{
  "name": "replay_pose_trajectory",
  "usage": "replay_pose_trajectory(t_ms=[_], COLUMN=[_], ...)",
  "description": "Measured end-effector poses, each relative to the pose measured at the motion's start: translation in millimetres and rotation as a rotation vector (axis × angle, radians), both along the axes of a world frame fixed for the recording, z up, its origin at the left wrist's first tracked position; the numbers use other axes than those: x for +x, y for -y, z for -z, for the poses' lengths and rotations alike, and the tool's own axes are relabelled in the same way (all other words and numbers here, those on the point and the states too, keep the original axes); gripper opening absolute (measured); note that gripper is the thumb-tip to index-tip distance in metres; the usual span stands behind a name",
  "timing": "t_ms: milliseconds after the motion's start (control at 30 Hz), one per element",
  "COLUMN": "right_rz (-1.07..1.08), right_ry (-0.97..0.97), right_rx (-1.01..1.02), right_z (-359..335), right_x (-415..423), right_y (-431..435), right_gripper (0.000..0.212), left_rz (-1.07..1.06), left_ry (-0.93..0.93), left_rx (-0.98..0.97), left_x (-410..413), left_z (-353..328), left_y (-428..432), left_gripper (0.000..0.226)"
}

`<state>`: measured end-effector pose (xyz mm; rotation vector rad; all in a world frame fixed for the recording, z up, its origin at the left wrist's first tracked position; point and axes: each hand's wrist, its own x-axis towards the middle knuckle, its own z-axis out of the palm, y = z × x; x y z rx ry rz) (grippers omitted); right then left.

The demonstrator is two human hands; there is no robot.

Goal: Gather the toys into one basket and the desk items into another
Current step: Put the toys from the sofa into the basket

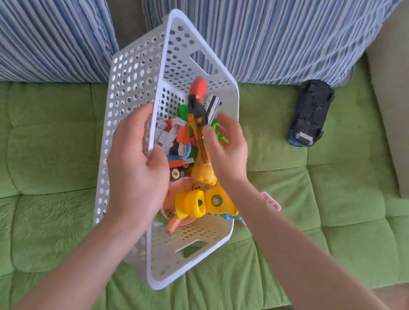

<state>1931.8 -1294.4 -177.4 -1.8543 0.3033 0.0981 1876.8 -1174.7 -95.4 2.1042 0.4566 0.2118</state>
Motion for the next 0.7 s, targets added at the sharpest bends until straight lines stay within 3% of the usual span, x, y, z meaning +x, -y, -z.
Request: replay_pose_trajectory(t_ms=[167,400,567,700], right_rz=[0.313,0.476,0.45,0.398], right_ry=[-0.159,-0.556,-0.805,-0.846], right_rx=[-0.176,-0.452,-0.312,-0.314], right_z=[13,68,92,101], right_x=[-11,-74,-109,-115], right_y=[43,121,131,130], right_gripper=[0.028,0.033,0.007,0.022], left_rz=[0.029,0.119,0.117,0.152], left_ry=[0.011,0.055,0.02,0.017], left_rx=[0.011,0.017,0.024,0.024], left_x=[-6,-15,-16,-19], left_z=[-3,-1,3,6], left_y=[1,10,16,15], left_gripper=[0.056,0.054,0.057,0.054])
